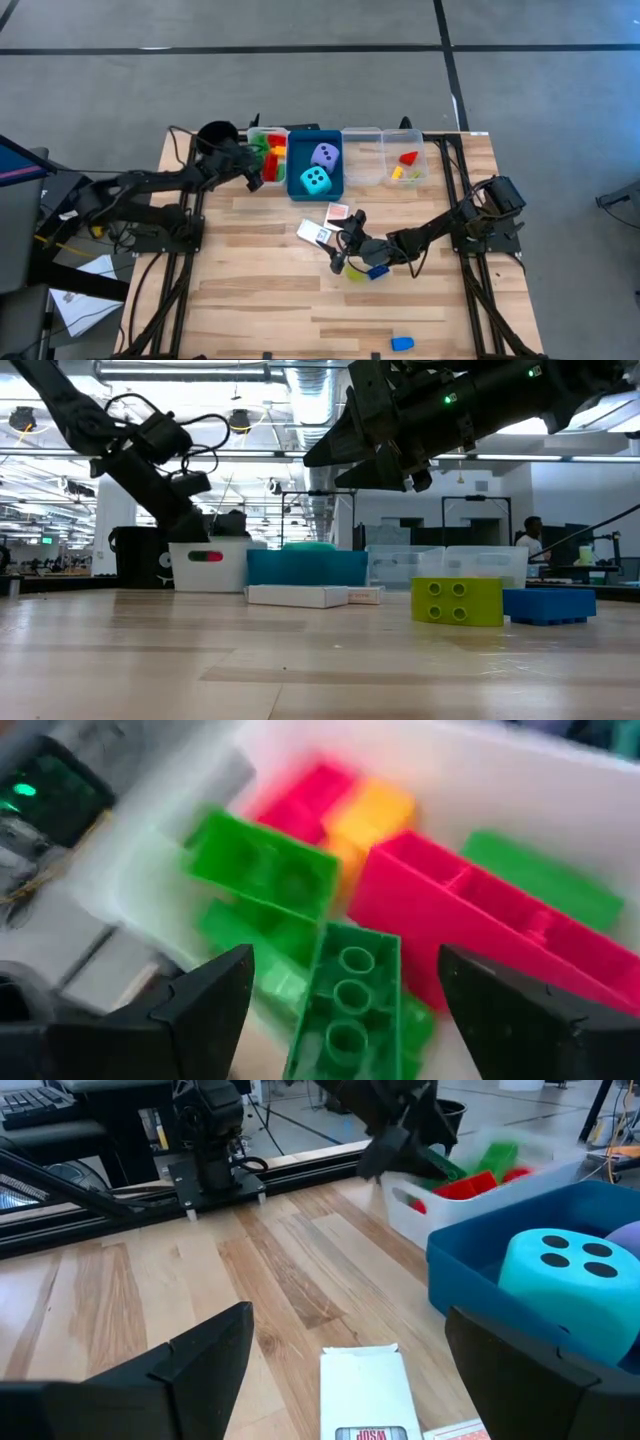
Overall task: Pick & Place Toys
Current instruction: Put the small green game piece into the right transparent bin
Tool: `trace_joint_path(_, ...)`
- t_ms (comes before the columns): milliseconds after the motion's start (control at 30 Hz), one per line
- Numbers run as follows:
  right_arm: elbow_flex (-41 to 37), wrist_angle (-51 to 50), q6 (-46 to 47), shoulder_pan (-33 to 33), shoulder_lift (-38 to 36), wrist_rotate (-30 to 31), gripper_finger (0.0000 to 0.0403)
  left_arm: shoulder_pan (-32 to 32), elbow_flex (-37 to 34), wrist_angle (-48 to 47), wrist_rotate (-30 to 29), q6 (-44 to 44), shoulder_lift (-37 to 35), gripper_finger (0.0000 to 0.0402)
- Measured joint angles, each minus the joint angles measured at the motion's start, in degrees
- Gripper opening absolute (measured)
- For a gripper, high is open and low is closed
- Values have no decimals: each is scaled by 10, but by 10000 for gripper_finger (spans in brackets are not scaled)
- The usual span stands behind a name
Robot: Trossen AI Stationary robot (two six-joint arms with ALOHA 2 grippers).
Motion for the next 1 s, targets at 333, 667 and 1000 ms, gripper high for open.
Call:
trace_joint_path(333, 0, 0, 0, 0, 0, 0, 324, -1, -2, -2, -8, 14, 14, 258)
trace_joint_path(667, 0, 0, 0, 0, 0, 0, 324, 0, -4, 0, -13, 15, 15, 149)
trace_joint_path(1000, 0, 1, 0, 0, 0, 0, 324, -14, 33, 0, -16, 14, 15, 94)
